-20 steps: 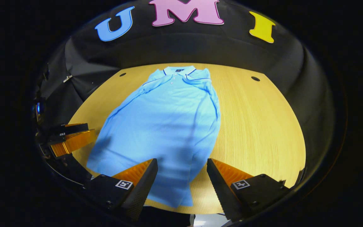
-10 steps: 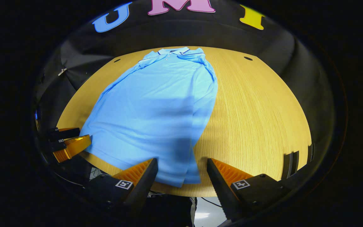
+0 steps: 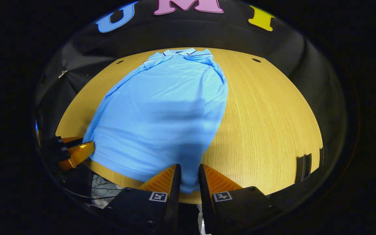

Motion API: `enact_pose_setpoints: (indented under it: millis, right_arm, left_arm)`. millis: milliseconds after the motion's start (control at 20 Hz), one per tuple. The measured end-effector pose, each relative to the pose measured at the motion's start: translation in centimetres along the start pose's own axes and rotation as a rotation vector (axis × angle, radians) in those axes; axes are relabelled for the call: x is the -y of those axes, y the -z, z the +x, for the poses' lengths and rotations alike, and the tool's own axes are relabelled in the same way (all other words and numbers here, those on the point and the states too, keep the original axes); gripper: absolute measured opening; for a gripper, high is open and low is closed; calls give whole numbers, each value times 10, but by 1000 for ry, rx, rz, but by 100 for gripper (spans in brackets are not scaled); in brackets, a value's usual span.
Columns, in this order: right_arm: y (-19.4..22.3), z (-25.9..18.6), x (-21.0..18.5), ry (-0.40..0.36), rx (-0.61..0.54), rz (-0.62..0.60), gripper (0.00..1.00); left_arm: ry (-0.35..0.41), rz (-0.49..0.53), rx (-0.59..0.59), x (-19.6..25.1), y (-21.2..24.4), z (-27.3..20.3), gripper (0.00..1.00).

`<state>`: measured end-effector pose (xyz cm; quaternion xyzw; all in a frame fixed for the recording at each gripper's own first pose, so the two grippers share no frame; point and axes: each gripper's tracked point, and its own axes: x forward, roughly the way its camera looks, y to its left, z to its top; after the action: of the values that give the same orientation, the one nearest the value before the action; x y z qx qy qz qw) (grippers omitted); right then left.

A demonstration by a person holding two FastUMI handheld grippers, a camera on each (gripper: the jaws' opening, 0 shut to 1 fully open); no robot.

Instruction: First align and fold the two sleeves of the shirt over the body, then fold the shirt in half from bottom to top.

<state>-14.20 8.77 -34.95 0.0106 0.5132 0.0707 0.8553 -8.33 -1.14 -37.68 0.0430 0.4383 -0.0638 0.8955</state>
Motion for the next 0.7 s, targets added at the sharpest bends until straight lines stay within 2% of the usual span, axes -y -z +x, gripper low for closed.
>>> enact_pose_setpoints:
  millis: [50, 200, 250, 300, 600, 650, 700]
  right_arm:
    - [-1, 0, 0, -1, -3, -5, 24]
    - [0, 0, -3, -25, -10, -31, 22]
    - [-1, 5, -1, -28, -11, -20, 14]
    - [-1, 1, -3, -35, -12, -19, 8]
    - [1, -1, -3, -88, -33, -18, 5]
    - [1, -2, -3, -94, -41, -14, 0]
    - [-3, -5, -4, -99, -38, -8, 5]
  left_arm:
    - [-4, 4, -4, 2, -1, 1, 21]
    - [1, -17, -17, 2, -3, 2, 11]
    - [3, -26, -21, 3, -4, 2, 7]
    - [5, -29, -25, 3, -3, 2, 7]
    - [-10, -21, -46, 2, -4, -6, 6]
    - [-9, -25, -51, 3, -5, -6, 6]
    - [-9, -33, -56, 3, -6, -8, 6]
